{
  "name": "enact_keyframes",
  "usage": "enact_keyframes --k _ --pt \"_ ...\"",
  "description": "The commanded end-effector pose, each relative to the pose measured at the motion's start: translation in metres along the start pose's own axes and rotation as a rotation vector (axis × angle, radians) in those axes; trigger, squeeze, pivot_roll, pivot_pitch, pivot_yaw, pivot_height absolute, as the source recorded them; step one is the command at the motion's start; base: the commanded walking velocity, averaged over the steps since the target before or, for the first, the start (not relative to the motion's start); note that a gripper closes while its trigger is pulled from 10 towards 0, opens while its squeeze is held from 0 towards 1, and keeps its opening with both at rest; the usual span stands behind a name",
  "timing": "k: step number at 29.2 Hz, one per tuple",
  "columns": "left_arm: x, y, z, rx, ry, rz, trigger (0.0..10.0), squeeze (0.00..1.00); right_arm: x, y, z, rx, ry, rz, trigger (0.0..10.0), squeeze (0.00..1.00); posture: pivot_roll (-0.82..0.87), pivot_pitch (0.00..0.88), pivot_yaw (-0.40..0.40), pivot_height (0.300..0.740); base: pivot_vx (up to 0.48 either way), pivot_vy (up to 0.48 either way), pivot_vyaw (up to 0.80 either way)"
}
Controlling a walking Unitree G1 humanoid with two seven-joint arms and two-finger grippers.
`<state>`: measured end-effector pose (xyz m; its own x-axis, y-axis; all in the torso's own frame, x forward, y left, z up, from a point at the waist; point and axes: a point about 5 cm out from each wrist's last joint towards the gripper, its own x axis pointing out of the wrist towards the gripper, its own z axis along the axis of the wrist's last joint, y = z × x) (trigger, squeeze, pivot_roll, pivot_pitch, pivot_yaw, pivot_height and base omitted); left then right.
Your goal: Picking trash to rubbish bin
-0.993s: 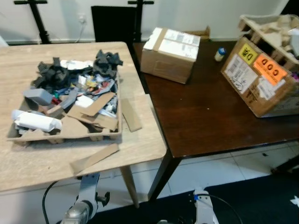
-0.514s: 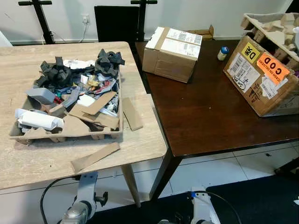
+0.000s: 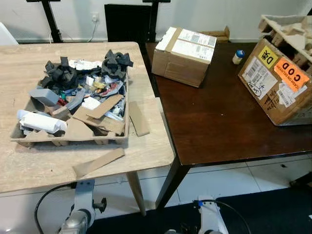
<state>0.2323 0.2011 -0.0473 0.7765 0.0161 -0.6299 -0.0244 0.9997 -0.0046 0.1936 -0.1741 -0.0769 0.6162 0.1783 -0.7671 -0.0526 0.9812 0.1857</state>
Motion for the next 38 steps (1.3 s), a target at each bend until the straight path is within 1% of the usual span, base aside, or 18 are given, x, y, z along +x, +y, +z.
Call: enact_keyframes --k 1,6,10,11,12,13,16,17,18,19,20,24,26,27,28,30,36,38 --pt "-0.003 0.003 -0.008 0.004 0.029 0.007 10.0 0.0 -0.002 -0.001 -0.01 -0.007 0.03 0.003 10.0 0.0 0.06 0.175 -0.043 0.74 0.0 0.0 0.0" --pt "-0.003 0.003 -0.008 0.004 0.026 0.007 10.0 0.0 -0.001 0.003 -0.009 -0.018 0.027 0.019 10.0 0.0 0.07 0.174 -0.043 0.74 0.0 0.0 0.0" --pt "-0.004 0.004 -0.01 0.092 0.045 -0.048 10.0 0.0 0.0 0.007 -0.009 -0.033 0.036 0.048 10.0 0.0 0.07 0.175 -0.042 0.74 0.0 0.0 0.0" --pt "-0.005 0.001 -0.013 0.17 0.067 -0.116 10.0 0.0 0.0 0.01 -0.011 -0.047 0.056 0.079 10.0 0.0 0.07 0.177 -0.043 0.74 0.0 0.0 0.0" --pt "-0.005 0.001 -0.013 0.17 0.067 -0.116 10.0 0.0 0.0 0.01 -0.011 -0.047 0.056 0.079 10.0 0.0 0.07 0.177 -0.043 0.74 0.0 0.0 0.0" --pt "-0.006 0.0 -0.016 0.223 0.084 -0.164 10.0 0.0 0.0 0.012 -0.012 -0.058 0.071 0.101 10.0 0.0 0.07 0.177 -0.043 0.74 0.0 0.0 0.0" --pt "-0.013 -0.004 -0.021 0.47 0.129 -0.401 10.0 0.0 0.0 0.016 -0.011 -0.163 0.103 0.205 10.0 0.0 0.08 0.18 -0.045 0.74 0.0 0.0 0.0" --pt "-0.013 -0.004 -0.021 0.47 0.129 -0.401 10.0 0.0 0.0 0.016 -0.011 -0.163 0.103 0.205 10.0 0.0 0.08 0.18 -0.045 0.74 0.0 0.0 0.0" --pt "-0.018 -0.004 -0.017 0.609 0.132 -0.569 10.0 0.0 -0.001 0.019 -0.002 -0.23 0.074 0.31 10.0 0.0 0.08 0.18 -0.045 0.74 0.0 0.0 0.0" --pt "-0.02 -0.002 -0.011 0.64 0.125 -0.624 10.0 0.0 -0.003 0.021 0.004 -0.26 0.057 0.387 10.0 0.0 0.08 0.184 -0.043 0.74 0.0 0.0 0.0" --pt "-0.021 0.0 -0.003 0.643 0.113 -0.658 10.0 0.0 -0.006 0.023 0.011 -0.304 0.036 0.49 10.0 0.0 0.08 0.184 -0.043 0.74 0.0 0.0 0.0" --pt "-0.021 0.0 0.009 0.653 0.079 -0.678 10.0 0.0 -0.01 0.023 0.016 -0.37 0.02 0.588 10.0 0.0 0.07 0.185 -0.041 0.74 0.0 0.0 0.0" --pt "-0.026 -0.01 0.033 0.642 -0.033 -0.766 10.0 0.0 -0.019 0.025 0.035 -0.453 -0.034 0.734 10.0 0.0 0.07 0.184 -0.039 0.74 0.0 0.0 0.0" --pt "-0.026 -0.01 0.033 0.642 -0.033 -0.766 10.0 0.0 -0.019 0.025 0.035 -0.453 -0.034 0.734 10.0 0.0 0.07 0.184 -0.039 0.74 0.0 0.0 0.0" --pt "-0.033 -0.019 0.047 0.616 -0.088 -0.847 10.0 0.0 -0.028 0.029 0.051 -0.478 -0.098 0.824 10.0 0.0 0.07 0.185 -0.037 0.74 0.0 0.0 0.0" --pt "-0.036 -0.022 0.051 0.606 -0.104 -0.874 10.0 0.0 -0.031 0.031 0.057 -0.486 -0.12 0.854 10.0 0.0 0.07 0.185 -0.037 0.74 0.0 0.0 0.0" --pt "-0.064 -0.045 0.07 0.627 -0.137 -1.074 10.0 0.0 -0.07 0.046 0.086 -0.614 -0.144 1.157 10.0 0.0 0.07 0.186 -0.04 0.74 0.0 0.0 0.0" --pt "-0.066 -0.047 0.071 0.628 -0.142 -1.086 10.0 0.0 -0.073 0.047 0.088 -0.621 -0.143 1.176 10.0 0.0 0.07 0.187 -0.041 0.74 0.0 0.0 0.0"
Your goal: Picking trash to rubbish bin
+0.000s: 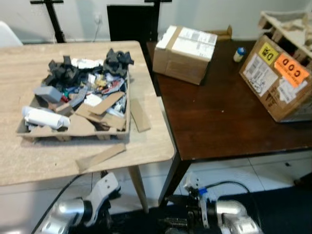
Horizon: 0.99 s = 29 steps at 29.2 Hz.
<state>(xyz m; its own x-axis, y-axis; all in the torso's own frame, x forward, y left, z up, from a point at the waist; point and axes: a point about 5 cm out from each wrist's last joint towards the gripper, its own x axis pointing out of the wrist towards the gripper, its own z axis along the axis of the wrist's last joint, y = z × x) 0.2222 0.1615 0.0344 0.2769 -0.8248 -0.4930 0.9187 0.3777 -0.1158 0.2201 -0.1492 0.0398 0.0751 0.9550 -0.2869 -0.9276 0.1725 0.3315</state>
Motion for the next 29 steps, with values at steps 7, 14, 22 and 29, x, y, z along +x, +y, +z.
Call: enact_keyframes --k 7,14,22,29 --pt "-0.002 -0.012 0.036 0.119 -0.007 -0.097 10.0 0.0 0.0 0.014 0.021 -0.038 0.029 0.146 10.0 0.0 0.07 0.188 -0.042 0.74 0.0 0.0 0.0" --pt "-0.006 -0.007 0.018 0.185 0.163 -0.059 10.0 0.0 0.001 0.016 0.019 -0.047 0.091 0.135 10.0 0.0 0.07 0.19 -0.042 0.74 0.0 0.0 0.0" --pt "-0.014 -0.01 0.065 0.181 -0.033 -0.067 10.0 0.0 -0.006 0.023 0.049 -0.036 -0.027 0.181 10.0 0.0 0.07 0.189 -0.04 0.74 0.0 0.0 0.0" --pt "-0.031 0.025 0.145 0.29 -0.401 0.264 10.0 0.0 -0.014 0.013 0.108 -0.119 -0.32 0.119 10.0 0.0 0.07 0.179 -0.042 0.74 0.0 0.0 0.0"
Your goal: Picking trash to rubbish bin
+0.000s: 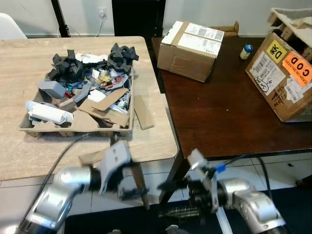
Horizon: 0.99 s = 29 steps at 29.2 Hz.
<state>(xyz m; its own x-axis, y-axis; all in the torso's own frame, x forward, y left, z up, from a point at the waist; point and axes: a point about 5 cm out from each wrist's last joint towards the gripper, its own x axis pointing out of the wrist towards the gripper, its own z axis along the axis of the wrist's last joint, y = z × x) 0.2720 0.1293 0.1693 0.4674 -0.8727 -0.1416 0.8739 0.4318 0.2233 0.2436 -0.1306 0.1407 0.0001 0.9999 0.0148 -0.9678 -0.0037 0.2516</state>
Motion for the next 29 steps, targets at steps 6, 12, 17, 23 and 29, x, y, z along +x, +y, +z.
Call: enact_keyframes --k 6,12,17,23,29 --pt "-0.001 0.044 0.034 0.111 -0.14 0.346 10.0 0.0 -0.002 -0.036 0.042 -0.123 -0.198 -0.298 10.0 0.0 0.07 0.17 -0.038 0.74 0.0 0.0 0.0" --pt "-0.003 0.066 0.043 0.16 -0.062 0.515 10.0 0.0 0.001 -0.042 0.056 -0.143 -0.234 -0.377 10.0 0.0 0.07 0.158 -0.04 0.74 0.0 0.0 0.0" --pt "-0.02 0.102 0.035 0.222 0.112 0.803 10.0 0.0 0.005 -0.058 0.061 -0.179 -0.204 -0.55 10.0 0.0 0.07 0.153 -0.041 0.74 0.0 0.0 0.0" --pt "-0.035 0.126 0.03 0.239 0.18 1.002 10.0 0.17 0.011 -0.074 0.073 -0.208 -0.246 -0.701 10.0 0.0 0.07 0.153 -0.042 0.74 0.0 0.0 0.0" --pt "-0.021 0.138 0.022 0.211 0.205 1.03 10.0 1.0 0.015 -0.086 0.085 -0.267 -0.239 -0.763 10.0 0.0 0.06 0.168 -0.047 0.74 0.0 0.0 0.0"
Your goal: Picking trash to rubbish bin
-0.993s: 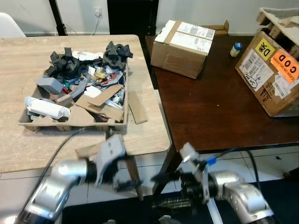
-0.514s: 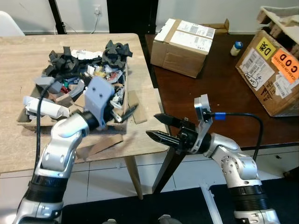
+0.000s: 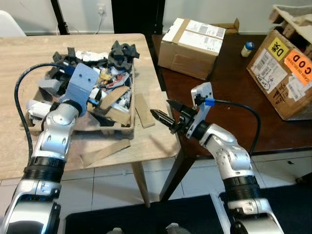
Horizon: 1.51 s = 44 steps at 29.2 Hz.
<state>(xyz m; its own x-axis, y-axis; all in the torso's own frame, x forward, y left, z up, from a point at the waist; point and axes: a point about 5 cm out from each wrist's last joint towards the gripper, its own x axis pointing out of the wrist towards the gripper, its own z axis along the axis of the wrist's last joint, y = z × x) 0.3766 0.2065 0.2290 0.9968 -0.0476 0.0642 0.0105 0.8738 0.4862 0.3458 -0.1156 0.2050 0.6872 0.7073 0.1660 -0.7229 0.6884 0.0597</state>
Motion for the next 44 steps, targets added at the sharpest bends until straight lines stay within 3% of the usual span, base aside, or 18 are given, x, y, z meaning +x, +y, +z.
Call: enact_keyframes --k 1,3,4,5,6,12,15,18,22,35,36,37,38,39,44 --pt "0.003 -0.006 -0.002 0.001 0.008 -0.004 10.0 1.0 0.0 -0.002 -0.004 -0.024 0.02 -0.019 10.0 0.0 0.06 0.168 -0.047 0.74 0.0 0.0 0.0" --pt "0.008 -0.011 -0.004 -0.024 0.016 -0.007 10.0 1.0 0.003 -0.004 -0.003 -0.054 0.029 -0.033 10.0 0.0 0.05 0.174 -0.047 0.74 0.0 0.0 0.0" --pt "0.013 -0.014 -0.005 -0.043 0.027 -0.009 10.0 0.81 0.004 -0.005 -0.003 -0.086 0.038 -0.039 10.0 0.0 0.05 0.179 -0.045 0.74 0.0 0.0 0.0" --pt "0.017 -0.019 -0.005 -0.023 0.026 -0.019 10.0 0.09 0.006 -0.004 -0.001 -0.119 0.041 -0.034 10.0 0.0 0.05 0.19 -0.047 0.74 0.0 0.0 0.0" --pt "0.022 -0.023 -0.004 -0.022 0.026 -0.022 10.0 0.0 0.009 -0.003 0.001 -0.142 0.037 -0.031 10.0 0.0 0.05 0.204 -0.044 0.74 0.0 0.0 0.0" --pt "0.027 -0.027 -0.001 -0.002 0.026 -0.018 10.0 0.0 0.014 0.001 0.005 -0.166 0.015 -0.026 10.0 0.0 0.05 0.219 -0.035 0.74 0.0 0.0 0.0" --pt "0.031 -0.023 -0.001 -0.033 0.043 0.024 10.0 0.0 0.019 0.004 0.011 -0.19 -0.01 -0.025 10.0 0.0 0.05 0.231 -0.028 0.74 0.0 0.0 0.0" --pt "0.033 -0.009 -0.008 -0.084 0.088 0.116 10.0 0.0 0.024 0.006 0.02 -0.218 -0.047 -0.015 10.0 0.0 0.04 0.248 -0.025 0.74 0.0 0.0 0.0" --pt "0.032 0.004 -0.016 -0.03 0.136 0.166 10.0 0.0 0.025 0.008 0.026 -0.255 -0.056 0.007 10.0 0.0 0.04 0.255 -0.033 0.74 0.0 0.0 0.0" --pt "0.031 0.01 -0.028 -0.089 0.245 0.213 10.0 0.0 0.025 0.007 0.027 -0.317 -0.038 0.029 10.0 0.0 0.04 0.259 -0.041 0.74 0.0 0.0 0.0" --pt "0.03 0.009 -0.031 -0.097 0.272 0.195 6.9 0.0 0.026 0.007 0.028 -0.324 -0.035 0.03 10.0 0.0 0.04 0.26 -0.041 0.74 0.0 0.0 0.0" --pt "0.03 0.008 -0.034 -0.093 0.295 0.179 4.4 0.0 0.025 0.006 0.028 -0.33 -0.032 0.029 10.0 0.0 0.04 0.26 -0.041 0.74 0.0 0.0 0.0" --pt "0.03 0.008 -0.035 -0.089 0.31 0.168 4.4 0.0 0.025 0.005 0.028 -0.334 -0.03 0.028 10.0 0.0 0.04 0.26 -0.041 0.74 0.0 0.0 0.0" --pt "0.029 0.008 -0.037 -0.072 0.321 0.157 0.0 0.0 0.025 0.004 0.028 -0.338 -0.027 0.026 10.0 0.0 0.04 0.261 -0.039 0.74 0.0 0.0 0.0" --pt "0.028 0.006 -0.04 -0.059 0.336 0.141 0.0 0.0 0.024 0.002 0.027 -0.345 -0.021 0.017 10.0 0.0 0.04 0.261 -0.038 0.74 0.0 0.0 0.0"
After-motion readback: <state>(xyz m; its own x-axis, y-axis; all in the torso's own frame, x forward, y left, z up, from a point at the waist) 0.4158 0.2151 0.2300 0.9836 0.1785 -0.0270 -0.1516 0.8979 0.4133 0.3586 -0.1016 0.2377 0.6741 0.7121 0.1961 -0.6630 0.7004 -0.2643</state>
